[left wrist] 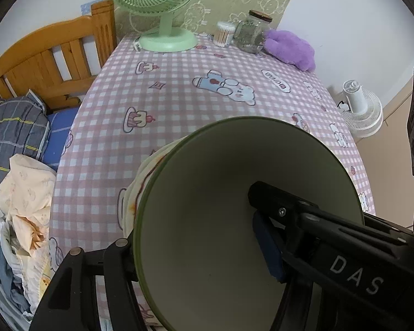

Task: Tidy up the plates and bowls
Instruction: 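Carry the nested bowls with both grippers over the plate stack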

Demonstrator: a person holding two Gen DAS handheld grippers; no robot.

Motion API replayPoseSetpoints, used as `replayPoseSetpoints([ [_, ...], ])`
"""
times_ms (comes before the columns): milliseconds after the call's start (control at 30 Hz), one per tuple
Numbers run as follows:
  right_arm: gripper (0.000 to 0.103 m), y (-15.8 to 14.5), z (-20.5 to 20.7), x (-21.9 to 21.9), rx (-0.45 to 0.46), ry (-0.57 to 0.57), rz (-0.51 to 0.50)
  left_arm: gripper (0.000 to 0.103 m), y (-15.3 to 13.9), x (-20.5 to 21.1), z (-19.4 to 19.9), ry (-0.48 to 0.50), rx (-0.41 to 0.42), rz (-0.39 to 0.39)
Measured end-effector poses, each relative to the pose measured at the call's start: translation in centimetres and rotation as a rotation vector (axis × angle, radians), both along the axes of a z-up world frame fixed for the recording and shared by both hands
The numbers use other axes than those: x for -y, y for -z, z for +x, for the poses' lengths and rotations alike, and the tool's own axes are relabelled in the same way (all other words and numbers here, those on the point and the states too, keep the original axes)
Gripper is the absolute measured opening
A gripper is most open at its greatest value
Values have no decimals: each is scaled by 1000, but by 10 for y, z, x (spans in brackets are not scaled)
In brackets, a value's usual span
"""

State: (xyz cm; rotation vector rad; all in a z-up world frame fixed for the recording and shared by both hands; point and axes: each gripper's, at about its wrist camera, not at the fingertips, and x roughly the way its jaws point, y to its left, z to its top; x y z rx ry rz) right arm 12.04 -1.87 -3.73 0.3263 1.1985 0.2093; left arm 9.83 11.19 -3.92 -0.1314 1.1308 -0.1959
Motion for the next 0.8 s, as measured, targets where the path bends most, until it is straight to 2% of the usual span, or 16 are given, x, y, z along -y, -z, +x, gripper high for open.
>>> replayPoseSetpoints([
  [300, 45, 24, 13, -12, -68, 26, -16, 66, 25, -10, 18, 29, -72, -18],
  [533, 45, 26, 22, -11, -69, 38, -25, 67, 24, -9, 25, 49, -51, -6],
  [667, 54, 28, 25, -14, -74, 24, -36, 68, 23, -3, 24, 65, -38, 32],
  [800, 56, 29, 24, -14, -71, 17, -35, 73, 23, 1, 21, 77, -29, 58],
])
